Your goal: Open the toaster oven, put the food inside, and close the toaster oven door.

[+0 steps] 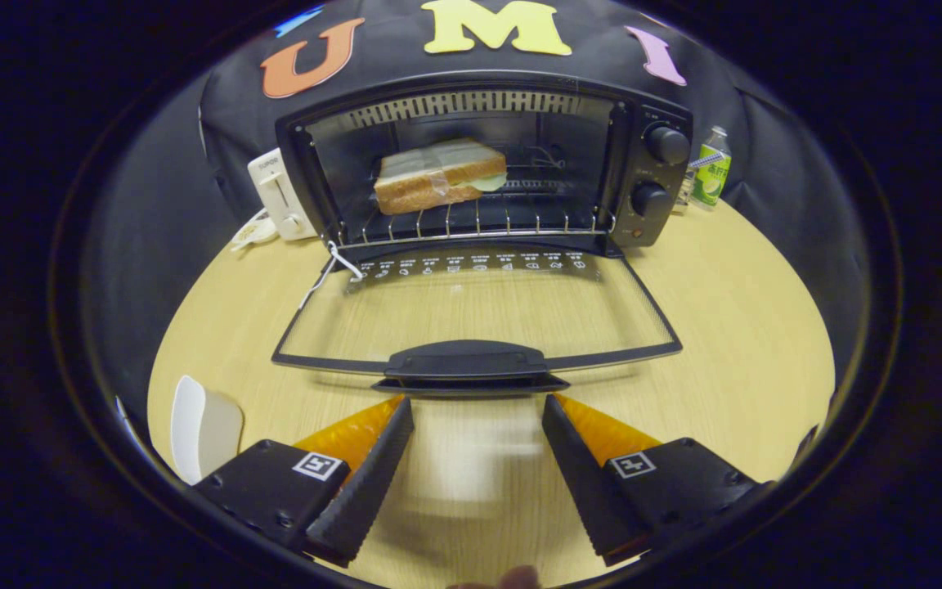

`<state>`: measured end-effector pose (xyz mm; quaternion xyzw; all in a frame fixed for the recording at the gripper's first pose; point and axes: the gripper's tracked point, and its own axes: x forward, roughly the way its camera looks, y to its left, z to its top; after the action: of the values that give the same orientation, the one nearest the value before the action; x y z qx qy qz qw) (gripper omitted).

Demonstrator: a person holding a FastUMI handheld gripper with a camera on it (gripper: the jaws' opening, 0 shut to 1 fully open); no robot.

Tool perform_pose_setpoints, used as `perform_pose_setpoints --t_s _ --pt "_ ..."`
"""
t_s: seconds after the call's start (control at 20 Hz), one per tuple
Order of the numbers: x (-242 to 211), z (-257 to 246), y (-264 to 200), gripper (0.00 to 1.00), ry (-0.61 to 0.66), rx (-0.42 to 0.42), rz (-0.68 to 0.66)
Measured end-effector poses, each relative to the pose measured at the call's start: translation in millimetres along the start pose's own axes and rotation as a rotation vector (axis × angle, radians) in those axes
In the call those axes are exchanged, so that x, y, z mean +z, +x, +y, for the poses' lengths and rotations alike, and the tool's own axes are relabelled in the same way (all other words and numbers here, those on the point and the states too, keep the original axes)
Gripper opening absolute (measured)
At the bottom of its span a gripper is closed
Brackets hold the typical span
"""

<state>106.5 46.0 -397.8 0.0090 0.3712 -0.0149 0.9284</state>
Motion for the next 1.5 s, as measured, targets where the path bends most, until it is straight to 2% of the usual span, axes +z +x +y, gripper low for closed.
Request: perform_pose_setpoints --t_s 0.3,0.5,0.8,0.95,1.25,1.5 --pt "17.5 2.4 -26.5 1.0 0.033 0.012 -0.031" --pt "31.8 4.1 -43.0 1.0 0.011 0.002 -0.069" --pt "96.7 11.3 -60.7 1.0 -0.056 0.0 -0.211" --pt "134.9 7.6 -74.3 1.0 -0.04 0.0 -0.27" --pt "202.1 -9.1 -151.3 1.0 -0.063 -0.003 -0.457" --pt "241.5 -23.6 -228.4 1.0 0.004 0.011 -0.583"
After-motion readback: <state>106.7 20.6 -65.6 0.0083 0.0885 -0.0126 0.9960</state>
